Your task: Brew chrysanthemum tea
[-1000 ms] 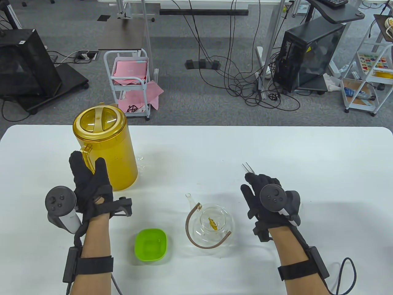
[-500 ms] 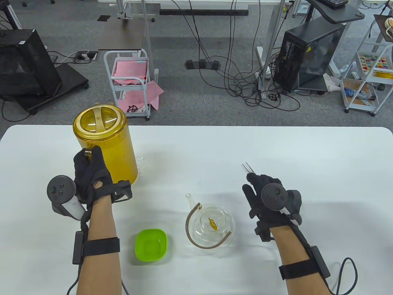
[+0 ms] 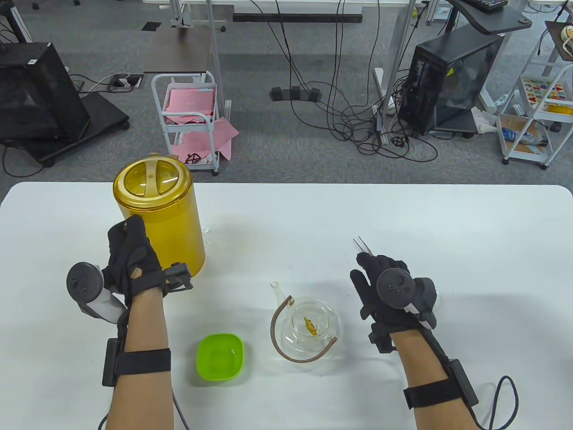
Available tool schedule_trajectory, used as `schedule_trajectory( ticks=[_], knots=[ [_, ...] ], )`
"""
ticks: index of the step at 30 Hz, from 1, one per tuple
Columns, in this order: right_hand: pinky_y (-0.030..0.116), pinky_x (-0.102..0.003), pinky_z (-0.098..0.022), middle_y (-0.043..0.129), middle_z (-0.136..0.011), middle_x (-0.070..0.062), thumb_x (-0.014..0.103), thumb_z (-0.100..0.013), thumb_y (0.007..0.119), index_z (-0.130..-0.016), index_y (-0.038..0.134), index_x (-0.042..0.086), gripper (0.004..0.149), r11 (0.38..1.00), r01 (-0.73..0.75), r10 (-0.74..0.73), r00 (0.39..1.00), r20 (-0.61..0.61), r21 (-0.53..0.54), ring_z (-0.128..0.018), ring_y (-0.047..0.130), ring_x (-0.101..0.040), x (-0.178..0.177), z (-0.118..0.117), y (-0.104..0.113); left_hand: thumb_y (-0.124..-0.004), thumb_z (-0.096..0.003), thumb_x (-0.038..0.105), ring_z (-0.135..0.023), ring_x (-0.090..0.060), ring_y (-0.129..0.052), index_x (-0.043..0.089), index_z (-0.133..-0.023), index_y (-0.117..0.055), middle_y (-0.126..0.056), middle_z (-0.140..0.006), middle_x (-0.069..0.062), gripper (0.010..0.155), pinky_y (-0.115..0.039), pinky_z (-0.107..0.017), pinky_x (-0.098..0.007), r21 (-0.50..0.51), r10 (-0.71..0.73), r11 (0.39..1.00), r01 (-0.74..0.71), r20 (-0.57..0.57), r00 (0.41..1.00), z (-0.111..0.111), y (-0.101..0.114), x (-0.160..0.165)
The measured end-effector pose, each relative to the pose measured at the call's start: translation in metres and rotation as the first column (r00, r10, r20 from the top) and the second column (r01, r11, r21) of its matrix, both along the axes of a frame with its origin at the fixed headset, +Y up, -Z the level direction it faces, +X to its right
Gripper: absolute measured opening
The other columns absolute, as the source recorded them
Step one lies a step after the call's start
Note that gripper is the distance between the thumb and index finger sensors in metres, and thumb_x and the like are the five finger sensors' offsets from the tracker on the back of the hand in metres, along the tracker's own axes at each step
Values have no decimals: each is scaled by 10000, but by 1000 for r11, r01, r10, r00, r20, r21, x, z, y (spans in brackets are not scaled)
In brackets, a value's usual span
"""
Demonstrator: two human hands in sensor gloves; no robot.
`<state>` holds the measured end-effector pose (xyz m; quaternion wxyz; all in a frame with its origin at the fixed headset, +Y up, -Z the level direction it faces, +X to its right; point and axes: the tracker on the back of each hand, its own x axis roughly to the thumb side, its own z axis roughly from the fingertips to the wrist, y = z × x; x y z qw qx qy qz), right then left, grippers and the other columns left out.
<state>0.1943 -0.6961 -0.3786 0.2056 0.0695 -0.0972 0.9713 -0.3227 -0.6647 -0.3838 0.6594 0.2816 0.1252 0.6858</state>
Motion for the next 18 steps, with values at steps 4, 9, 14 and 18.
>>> schedule_trajectory(
  ticks=[4,9,14,18],
  knots=[
    [494,-657,-750,746,-1026,-16,556,-562,678,-1058,656,273,571,1000,-6,6,1000,-2,-2,-1031,737,-353,2,0,0,-842,-513,700,-658,-427,-737,168,-764,-815,-849,-679,-106,588,-392,-696,-697,37,-84,996,84,-9,996,3,16,13],
    [494,-658,-749,747,-1025,-16,555,-562,678,-1058,656,273,571,1000,8,-8,1000,8,-3,-1031,736,-353,6,0,1,-879,-457,764,-582,-396,-818,201,-647,-902,-922,-572,-77,594,-481,-689,-688,103,-233,968,230,17,972,12,46,35],
    [496,-657,-749,749,-1024,-15,556,-562,678,-1056,658,274,570,1000,-2,2,1000,2,-3,-1028,739,-355,3,0,0,-879,-452,766,-543,-374,-863,217,-591,-946,-962,-519,-56,571,-522,-702,-678,204,-454,879,432,79,887,23,78,64],
    [497,-657,-748,750,-1023,-16,555,-562,678,-1056,661,272,570,1000,-6,6,1000,-2,-6,-1028,739,-356,2,1,-1,-877,-452,758,-540,-368,-874,221,-585,-956,-975,-512,-51,559,-515,-720,-679,304,-654,743,596,139,744,34,101,91]
  ],
)
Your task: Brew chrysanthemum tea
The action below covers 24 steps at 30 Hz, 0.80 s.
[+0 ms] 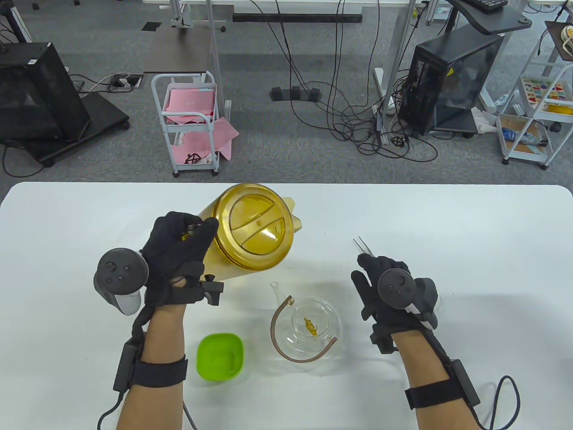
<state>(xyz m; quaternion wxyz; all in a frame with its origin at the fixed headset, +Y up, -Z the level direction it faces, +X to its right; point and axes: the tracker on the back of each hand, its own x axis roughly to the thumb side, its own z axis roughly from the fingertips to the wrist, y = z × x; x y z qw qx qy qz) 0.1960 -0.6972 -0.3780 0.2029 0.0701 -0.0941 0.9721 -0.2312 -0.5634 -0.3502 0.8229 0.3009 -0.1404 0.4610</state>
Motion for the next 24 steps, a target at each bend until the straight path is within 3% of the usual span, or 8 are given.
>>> schedule_trajectory(
  ticks=[4,9,24],
  knots=[
    [498,-658,-747,751,-1023,-17,555,-562,678,-1056,659,275,568,1000,-4,4,1000,-1,-6,-1029,740,-352,0,0,0,-880,-453,746,-546,-367,-878,221,-584,-961,-980,-515,-53,547,-492,-738,-687,30,-202,979,201,66,977,7,11,24],
    [498,-658,-747,751,-1023,-17,555,-562,678,-1055,661,273,568,1000,0,0,1000,2,-12,-1027,741,-357,1,0,-1,-876,-453,742,-558,-367,-880,226,-591,-960,-983,-524,-53,541,-483,-750,-693,44,-404,914,402,171,899,12,18,48],
    [500,-657,-746,755,-1020,-16,556,-562,677,-1053,668,270,568,1000,-12,11,1000,-8,-29,-1025,744,-354,0,0,-3,-890,-455,731,-571,-364,-889,225,-595,-970,-994,-534,-53,531,-477,-759,-701,61,-525,845,532,288,801,20,22,75]
  ],
)
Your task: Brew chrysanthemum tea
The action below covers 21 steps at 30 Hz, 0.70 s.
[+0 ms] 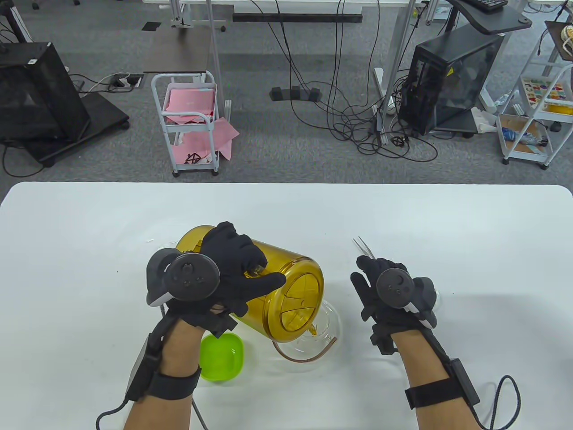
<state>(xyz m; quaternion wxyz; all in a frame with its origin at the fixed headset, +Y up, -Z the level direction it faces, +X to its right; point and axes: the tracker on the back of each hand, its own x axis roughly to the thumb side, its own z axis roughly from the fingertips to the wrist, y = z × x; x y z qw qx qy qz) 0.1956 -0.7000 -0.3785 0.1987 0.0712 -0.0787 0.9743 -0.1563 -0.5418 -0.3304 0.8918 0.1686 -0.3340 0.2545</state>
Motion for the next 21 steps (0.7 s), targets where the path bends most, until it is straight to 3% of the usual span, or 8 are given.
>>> schedule_trajectory(
  ticks=[21],
  knots=[
    [502,-658,-743,756,-1020,-18,556,-563,677,-1053,666,272,567,1000,-6,6,1000,-2,-3,-1023,745,-357,-1,0,0,-914,-444,714,-586,-362,-890,221,-591,-984,-1001,-541,-57,519,-463,-765,-702,2,-107,994,107,-12,994,0,-4,12]
  ],
)
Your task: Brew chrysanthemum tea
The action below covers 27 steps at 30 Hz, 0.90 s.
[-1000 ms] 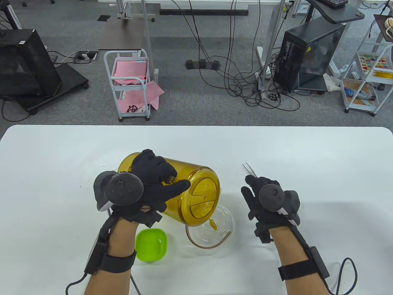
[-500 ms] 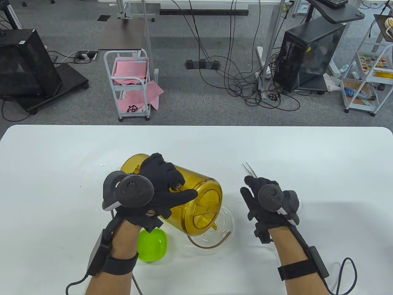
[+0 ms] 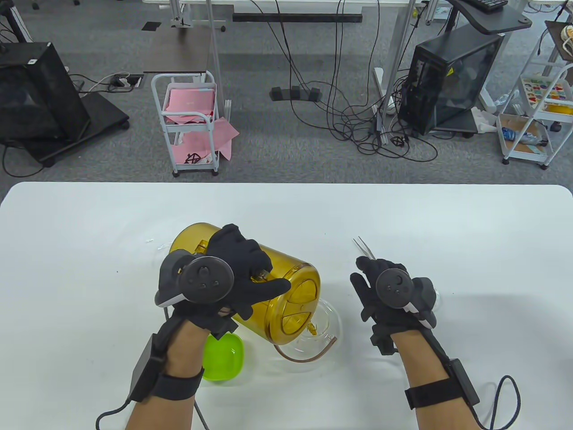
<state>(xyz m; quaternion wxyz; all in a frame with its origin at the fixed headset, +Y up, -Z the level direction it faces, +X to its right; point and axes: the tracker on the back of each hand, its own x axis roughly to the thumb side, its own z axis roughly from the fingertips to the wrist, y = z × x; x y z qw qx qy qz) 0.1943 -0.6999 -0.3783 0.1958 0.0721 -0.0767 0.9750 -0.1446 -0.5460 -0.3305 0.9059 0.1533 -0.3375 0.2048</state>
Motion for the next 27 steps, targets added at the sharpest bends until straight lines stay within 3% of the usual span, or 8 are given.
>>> schedule_trajectory(
  ticks=[27],
  knots=[
    [504,-659,-742,758,-1019,-20,555,-563,677,-1052,671,271,566,1000,-1,1,1000,0,0,-1022,749,-357,0,0,0,-931,-432,712,-586,-358,-896,222,-584,-994,-1010,-537,-57,517,-459,-767,-703,32,-60,998,60,-17,998,7,2,7]
  ],
)
